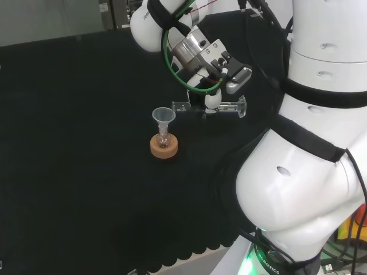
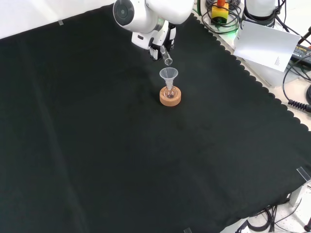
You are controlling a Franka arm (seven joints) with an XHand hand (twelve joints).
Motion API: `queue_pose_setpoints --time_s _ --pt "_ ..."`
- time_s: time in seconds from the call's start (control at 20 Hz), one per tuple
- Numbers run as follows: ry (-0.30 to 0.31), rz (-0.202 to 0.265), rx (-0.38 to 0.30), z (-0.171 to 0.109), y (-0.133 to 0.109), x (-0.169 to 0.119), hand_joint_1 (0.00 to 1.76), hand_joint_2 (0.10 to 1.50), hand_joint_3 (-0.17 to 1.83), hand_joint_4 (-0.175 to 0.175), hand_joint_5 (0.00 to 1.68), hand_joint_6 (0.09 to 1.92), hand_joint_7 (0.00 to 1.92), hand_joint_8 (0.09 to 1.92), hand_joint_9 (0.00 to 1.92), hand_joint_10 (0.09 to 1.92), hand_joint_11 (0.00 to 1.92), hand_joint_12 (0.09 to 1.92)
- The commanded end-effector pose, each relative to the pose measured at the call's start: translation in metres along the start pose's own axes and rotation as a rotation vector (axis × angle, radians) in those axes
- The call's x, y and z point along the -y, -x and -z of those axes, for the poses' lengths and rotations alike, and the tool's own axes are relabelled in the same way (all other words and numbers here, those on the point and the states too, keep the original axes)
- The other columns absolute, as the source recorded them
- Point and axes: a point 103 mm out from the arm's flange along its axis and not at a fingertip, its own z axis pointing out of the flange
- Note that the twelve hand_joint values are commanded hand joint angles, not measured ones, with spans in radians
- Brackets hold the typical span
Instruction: Pour the water from the graduated cylinder into the round-bottom flask.
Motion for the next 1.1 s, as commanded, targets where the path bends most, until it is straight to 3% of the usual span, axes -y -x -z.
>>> queue_pose_setpoints --time_s 0.05,1.1 --pt "-0.012 -0.006 0.014 0.004 -0.002 0.001 1.24 1.17 0.0 -0.175 0.86 1.16 0.9 1.16 1.28 0.24 1.08 0.85" --pt "-0.076 -0.064 0.07 0.015 -0.01 -0.003 1.24 1.17 0.0 -0.175 0.86 1.17 0.89 1.17 1.29 0.24 1.09 0.85"
